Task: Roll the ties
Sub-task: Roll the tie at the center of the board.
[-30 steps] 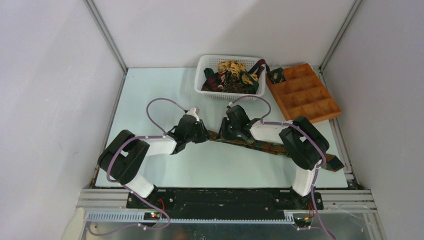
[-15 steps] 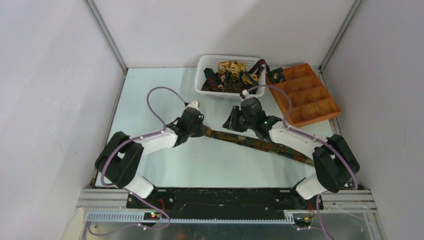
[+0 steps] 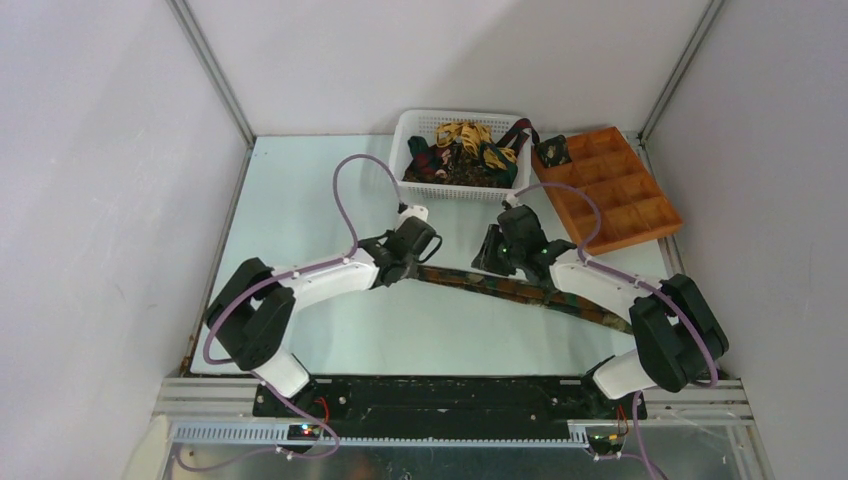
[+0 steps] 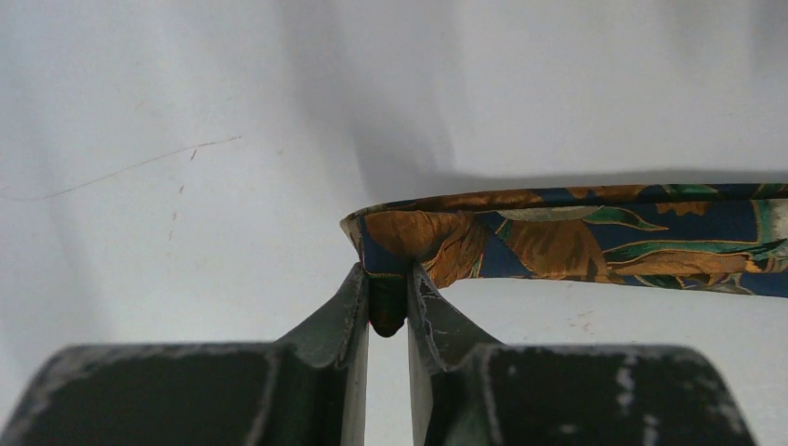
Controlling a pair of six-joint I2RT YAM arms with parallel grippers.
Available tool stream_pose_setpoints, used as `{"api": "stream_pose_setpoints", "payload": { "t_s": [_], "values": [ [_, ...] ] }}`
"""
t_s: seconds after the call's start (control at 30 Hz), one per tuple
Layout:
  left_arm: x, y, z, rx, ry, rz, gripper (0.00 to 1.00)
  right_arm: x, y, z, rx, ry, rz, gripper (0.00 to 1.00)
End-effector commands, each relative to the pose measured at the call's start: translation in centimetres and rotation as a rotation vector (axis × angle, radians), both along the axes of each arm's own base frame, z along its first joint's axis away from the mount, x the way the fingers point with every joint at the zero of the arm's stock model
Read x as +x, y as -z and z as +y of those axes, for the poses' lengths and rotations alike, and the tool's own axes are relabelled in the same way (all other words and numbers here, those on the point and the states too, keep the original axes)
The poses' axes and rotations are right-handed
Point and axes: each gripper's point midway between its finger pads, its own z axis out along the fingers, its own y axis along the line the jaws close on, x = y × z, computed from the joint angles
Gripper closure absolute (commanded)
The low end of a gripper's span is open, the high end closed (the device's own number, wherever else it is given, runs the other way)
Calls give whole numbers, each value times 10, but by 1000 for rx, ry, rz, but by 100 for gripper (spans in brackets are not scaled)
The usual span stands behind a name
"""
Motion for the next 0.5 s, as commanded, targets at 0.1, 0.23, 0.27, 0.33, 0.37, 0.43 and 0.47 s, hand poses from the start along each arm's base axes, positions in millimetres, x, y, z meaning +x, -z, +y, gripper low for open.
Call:
{"api": "stream_pose_setpoints", "payload": {
  "t_s": [0.1, 0.23, 0.27, 0.33, 0.37, 0.43, 0.47],
  "values": [
    [3, -11, 9, 154, 16, -28, 94, 1, 19, -32, -138, 112, 24, 82],
    [5, -13, 7, 233, 32, -36, 95, 0, 24, -37, -138, 138, 33, 84],
    [5, -16, 7, 258, 35, -45, 95, -1, 24, -38, -138, 142, 33, 84],
    [4, -16, 6, 302, 45, -49, 96, -1, 23, -39, -139, 148, 30, 84],
    [3, -15, 6, 326, 52, -41, 96, -1, 23, -40, -141, 151, 28, 84],
    [1, -15, 3, 353, 64, -43, 97, 0, 22, -40, -140, 151, 25, 84],
    [0, -15, 1, 358, 72, -45, 98, 0, 22, -40, -139, 150, 25, 84]
  ]
}}
